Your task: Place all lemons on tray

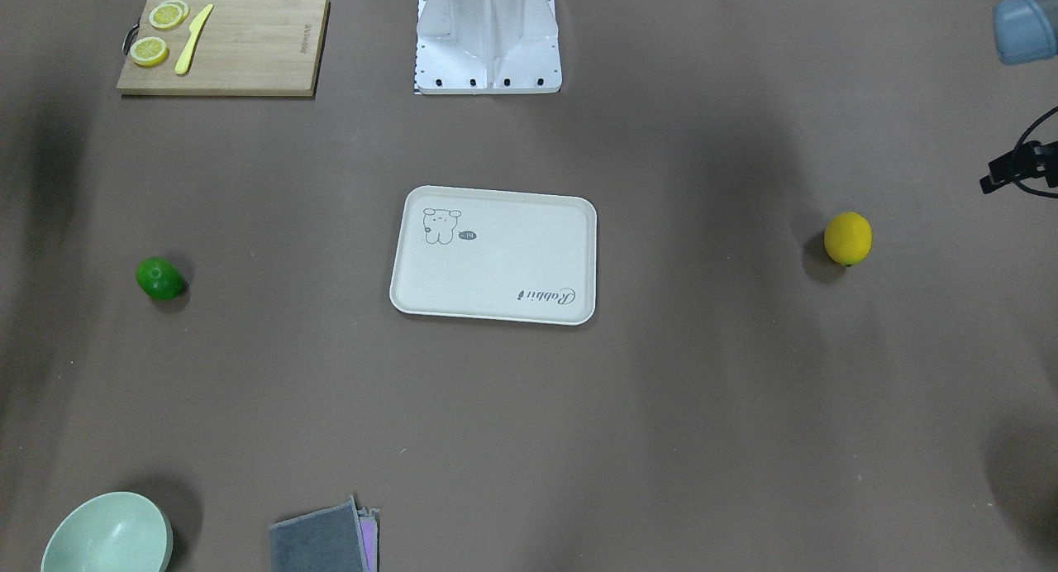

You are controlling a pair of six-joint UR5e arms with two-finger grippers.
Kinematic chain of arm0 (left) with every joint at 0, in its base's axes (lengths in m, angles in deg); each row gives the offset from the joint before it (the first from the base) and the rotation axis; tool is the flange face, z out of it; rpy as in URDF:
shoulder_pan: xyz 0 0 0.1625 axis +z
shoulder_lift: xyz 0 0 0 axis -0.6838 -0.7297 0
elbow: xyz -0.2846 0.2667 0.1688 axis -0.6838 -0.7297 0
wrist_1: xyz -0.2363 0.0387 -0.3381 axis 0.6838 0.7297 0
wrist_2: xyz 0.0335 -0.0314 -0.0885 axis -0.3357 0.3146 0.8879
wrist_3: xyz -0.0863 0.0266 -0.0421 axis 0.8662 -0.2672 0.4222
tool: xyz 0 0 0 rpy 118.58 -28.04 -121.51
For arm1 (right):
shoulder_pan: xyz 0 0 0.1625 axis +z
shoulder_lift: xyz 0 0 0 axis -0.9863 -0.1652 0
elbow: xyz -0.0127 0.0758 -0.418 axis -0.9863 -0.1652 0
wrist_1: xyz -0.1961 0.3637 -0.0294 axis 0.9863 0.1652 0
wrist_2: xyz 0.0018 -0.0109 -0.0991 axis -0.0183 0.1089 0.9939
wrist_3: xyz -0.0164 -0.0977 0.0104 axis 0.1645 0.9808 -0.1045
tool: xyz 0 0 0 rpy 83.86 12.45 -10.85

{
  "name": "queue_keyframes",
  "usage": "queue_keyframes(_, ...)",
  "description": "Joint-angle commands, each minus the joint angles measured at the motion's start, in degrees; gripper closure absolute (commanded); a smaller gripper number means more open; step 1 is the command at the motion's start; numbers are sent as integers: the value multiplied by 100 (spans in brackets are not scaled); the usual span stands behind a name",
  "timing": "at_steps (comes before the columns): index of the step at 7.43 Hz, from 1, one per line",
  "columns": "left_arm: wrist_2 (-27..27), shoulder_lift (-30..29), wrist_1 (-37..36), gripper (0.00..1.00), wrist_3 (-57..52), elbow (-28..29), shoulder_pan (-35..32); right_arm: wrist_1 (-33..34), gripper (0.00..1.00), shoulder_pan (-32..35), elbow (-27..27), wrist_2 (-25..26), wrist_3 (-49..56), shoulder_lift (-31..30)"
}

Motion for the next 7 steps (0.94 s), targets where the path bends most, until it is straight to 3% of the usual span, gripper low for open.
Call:
queue_keyframes(1, 13, -1, 893, 2, 1026, 3, 606, -82, 1, -593, -28, 43, -890, 557)
queue_keyframes(4, -4, -114, 1599, 2, 1907, 152, 1091, -100, 0, -1200, -89, 166, -1061, 849)
queue_keyframes(5, -39, -150, 1643, 2, 1918, 135, 1249, -100, 0, -1367, -203, 175, -1060, 954)
queue_keyframes(7, -48, -89, 2404, 2, 1944, 493, 1407, -248, 0, -1806, -317, 166, -1043, 999)
